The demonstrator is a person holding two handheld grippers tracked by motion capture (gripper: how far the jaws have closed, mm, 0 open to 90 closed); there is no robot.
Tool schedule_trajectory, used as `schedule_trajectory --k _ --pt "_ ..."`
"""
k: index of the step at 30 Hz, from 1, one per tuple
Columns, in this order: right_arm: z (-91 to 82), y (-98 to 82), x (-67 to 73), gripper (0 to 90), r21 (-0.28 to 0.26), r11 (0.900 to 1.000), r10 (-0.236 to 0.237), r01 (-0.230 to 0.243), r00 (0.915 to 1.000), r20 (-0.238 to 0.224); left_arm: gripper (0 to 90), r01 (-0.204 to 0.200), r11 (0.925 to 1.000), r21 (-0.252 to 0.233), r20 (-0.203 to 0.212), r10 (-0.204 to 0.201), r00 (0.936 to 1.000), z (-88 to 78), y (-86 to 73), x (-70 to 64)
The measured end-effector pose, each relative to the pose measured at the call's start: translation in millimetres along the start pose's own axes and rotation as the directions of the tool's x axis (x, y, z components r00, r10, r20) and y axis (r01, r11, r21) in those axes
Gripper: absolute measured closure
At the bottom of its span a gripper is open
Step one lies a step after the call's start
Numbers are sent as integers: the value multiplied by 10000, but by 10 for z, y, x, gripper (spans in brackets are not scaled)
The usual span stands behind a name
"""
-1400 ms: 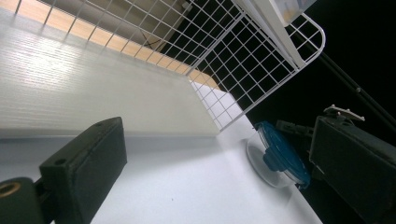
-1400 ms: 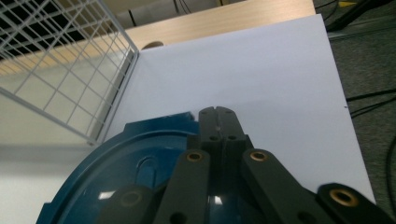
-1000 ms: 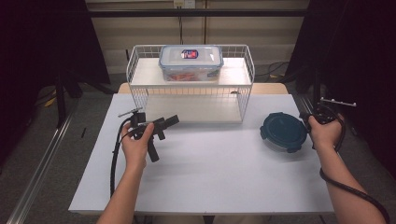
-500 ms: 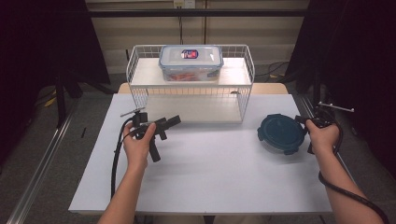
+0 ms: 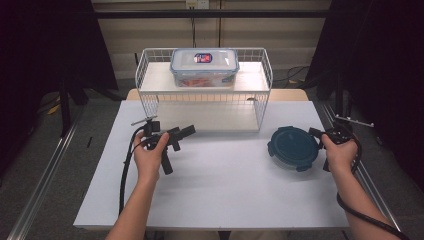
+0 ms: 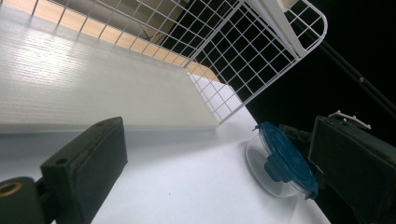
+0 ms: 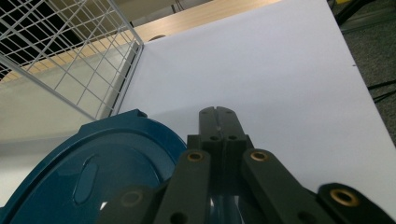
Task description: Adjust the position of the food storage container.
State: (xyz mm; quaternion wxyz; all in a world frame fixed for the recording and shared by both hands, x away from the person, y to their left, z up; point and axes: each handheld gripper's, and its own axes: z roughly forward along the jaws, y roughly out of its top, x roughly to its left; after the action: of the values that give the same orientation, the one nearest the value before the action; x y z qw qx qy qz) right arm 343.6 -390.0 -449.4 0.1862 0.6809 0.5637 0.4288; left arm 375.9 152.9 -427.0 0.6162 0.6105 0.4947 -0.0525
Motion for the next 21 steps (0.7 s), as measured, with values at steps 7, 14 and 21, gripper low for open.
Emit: schedule_trajectory --k 7,14,21 --pt "-129 -3 -49 900 93 9997 -226 222 9988 426 41 108 9999 -67 34 -108 9999 18 -9 -11" --pt "-182 -95 -87 900 312 9995 -50 39 9994 353 41 -100 9999 71 45 100 9999 28 -4 -12" --pt "-242 -178 -75 900 86 9998 172 -175 9992 358 42 -1 10000 98 74 0 10000 61 -17 -34"
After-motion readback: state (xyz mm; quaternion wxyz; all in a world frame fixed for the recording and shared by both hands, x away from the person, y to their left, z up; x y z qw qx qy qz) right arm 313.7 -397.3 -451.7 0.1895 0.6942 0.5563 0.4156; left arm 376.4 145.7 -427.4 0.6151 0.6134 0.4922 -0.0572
